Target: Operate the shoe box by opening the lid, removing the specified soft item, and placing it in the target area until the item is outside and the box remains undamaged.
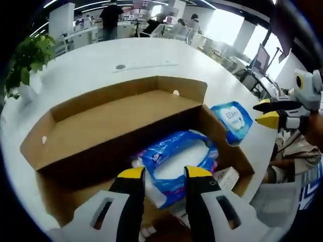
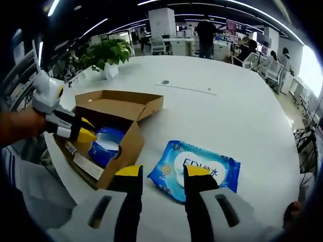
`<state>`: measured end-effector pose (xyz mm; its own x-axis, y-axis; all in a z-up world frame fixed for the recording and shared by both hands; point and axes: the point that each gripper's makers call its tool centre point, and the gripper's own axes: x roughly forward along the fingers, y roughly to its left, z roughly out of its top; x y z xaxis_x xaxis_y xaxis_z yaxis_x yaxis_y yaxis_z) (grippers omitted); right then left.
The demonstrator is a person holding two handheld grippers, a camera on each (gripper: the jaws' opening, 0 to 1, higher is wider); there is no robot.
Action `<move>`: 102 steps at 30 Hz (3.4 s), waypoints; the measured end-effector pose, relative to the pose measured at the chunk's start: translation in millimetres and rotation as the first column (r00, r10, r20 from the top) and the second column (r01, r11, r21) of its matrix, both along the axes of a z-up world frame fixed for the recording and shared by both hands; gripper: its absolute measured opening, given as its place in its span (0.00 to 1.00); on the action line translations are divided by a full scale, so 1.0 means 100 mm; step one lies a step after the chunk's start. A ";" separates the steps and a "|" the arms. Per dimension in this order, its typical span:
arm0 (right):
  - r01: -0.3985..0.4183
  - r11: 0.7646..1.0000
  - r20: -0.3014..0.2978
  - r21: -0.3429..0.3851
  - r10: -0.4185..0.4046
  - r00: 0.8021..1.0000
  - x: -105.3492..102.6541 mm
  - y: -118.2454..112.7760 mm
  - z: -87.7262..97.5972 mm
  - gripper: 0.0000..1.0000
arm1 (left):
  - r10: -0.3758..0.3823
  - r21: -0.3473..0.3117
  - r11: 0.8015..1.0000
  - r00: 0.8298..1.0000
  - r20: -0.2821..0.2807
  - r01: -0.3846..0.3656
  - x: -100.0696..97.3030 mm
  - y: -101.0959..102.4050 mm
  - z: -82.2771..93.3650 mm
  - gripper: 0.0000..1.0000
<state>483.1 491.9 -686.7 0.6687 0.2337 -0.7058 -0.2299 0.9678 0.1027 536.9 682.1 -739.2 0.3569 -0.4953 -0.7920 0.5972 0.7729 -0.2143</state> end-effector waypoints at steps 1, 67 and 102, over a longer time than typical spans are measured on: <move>-0.005 1.000 -0.003 -0.001 0.005 1.000 0.00 0.02 0.00 0.30 | 0.013 0.003 1.000 1.000 0.002 -0.013 0.02 0.02 -0.01 0.30; -0.219 0.974 -0.254 0.057 0.226 0.940 0.54 1.79 -0.84 0.13 | 0.109 0.032 0.994 0.988 -0.112 -0.106 0.11 0.94 -0.38 0.17; -0.190 0.980 -0.102 0.049 0.195 0.976 0.51 1.61 -0.06 0.00 | 0.054 0.013 0.998 0.999 -0.009 -0.054 0.07 0.77 0.42 0.02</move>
